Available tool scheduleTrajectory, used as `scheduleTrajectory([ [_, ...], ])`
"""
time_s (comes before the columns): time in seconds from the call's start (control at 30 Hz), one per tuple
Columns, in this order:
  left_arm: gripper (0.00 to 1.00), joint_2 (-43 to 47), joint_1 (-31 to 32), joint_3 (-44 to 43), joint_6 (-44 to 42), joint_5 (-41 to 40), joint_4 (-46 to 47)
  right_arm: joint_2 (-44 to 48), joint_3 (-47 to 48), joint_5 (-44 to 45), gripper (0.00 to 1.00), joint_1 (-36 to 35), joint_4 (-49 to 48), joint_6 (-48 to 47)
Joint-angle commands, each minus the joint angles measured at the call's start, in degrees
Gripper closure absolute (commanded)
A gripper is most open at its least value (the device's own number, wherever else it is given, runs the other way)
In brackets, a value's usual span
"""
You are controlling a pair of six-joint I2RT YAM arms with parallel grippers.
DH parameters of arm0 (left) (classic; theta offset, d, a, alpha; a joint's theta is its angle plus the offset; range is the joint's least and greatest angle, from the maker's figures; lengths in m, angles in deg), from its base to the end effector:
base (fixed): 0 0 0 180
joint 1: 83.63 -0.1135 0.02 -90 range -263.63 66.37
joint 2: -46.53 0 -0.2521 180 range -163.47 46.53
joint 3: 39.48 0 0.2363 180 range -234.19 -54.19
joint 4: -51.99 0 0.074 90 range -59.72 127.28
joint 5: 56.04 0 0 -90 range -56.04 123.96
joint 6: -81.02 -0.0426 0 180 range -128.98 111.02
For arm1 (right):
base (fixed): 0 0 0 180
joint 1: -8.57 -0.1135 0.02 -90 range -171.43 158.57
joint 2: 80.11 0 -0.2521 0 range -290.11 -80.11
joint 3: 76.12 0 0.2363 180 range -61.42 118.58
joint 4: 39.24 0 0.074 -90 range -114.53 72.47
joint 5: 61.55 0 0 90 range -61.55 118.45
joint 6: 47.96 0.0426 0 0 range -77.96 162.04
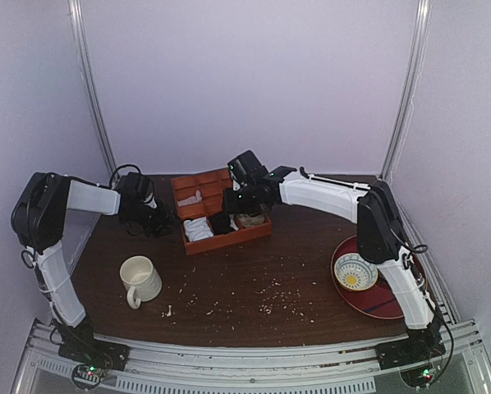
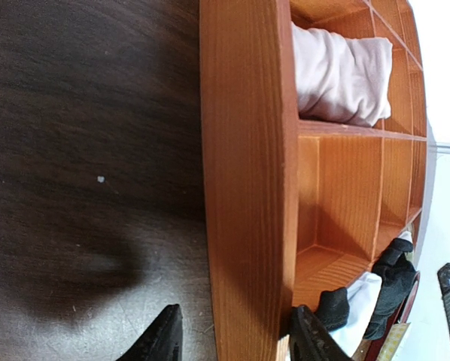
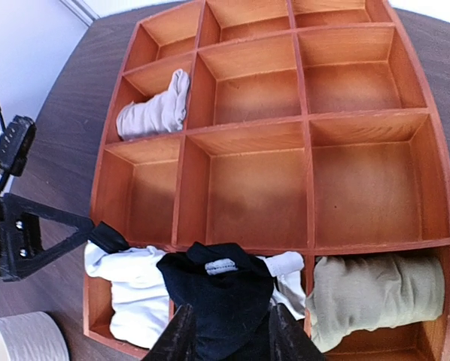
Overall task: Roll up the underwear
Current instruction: Place the underwear in the storage box, then adjust the underwear in the storage box.
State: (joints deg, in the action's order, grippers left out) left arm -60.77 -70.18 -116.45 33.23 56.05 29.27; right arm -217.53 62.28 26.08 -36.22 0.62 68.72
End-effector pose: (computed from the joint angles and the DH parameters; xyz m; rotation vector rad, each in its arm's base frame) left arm 0.3533 -0.1010 0.1442 -0.4844 2.5763 -0.8596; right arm 0.3768 0.3765 0.2150 -0.3925 2.3155 0.6954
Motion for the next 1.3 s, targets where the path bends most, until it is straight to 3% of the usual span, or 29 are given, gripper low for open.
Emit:
scheduleTrajectory([
  [0.0,0.38,-0.5,-1.2,-0.2,-0.9,-2.3,-3.0,1.6,0.0,-1.5,0.74,0.1,3.2,-0.6],
  [0.13,0.38,-0.5,-1.2,-0.3,-1.0,-2.3,-3.2,-0.4,0.3,-3.5,0.82,-0.3,5.0,-0.2],
  [0.33,0.38,-0.5,-1.1,-0.1,-1.1,-2.2,-3.2,-3.3,0.3,-4.5,0.83,-0.7,3.7,0.7],
  [0.63,0.38,-0.3,-1.2,-0.1,-1.2,-2.1,-3.1,-10.2,6.9,-3.3,0.83,-0.8,5.1,2.4],
  [0.8,0.38,-0.6,-1.2,0.0,-1.1,-1.8,-2.8,-16.1,15.1,-4.8,0.88,-0.8,11.8,3.3],
  [1.13,0.38,-1.1,-1.2,-0.2,-0.6,-1.4,-2.4,-17.2,13.3,-5.4,0.89,-1.2,16.1,3.7],
  [1.27,0.38,-0.8,-1.2,-0.3,-0.5,-1.3,-2.6,-14.6,9.8,-5.3,0.88,-1.2,13.2,3.5],
])
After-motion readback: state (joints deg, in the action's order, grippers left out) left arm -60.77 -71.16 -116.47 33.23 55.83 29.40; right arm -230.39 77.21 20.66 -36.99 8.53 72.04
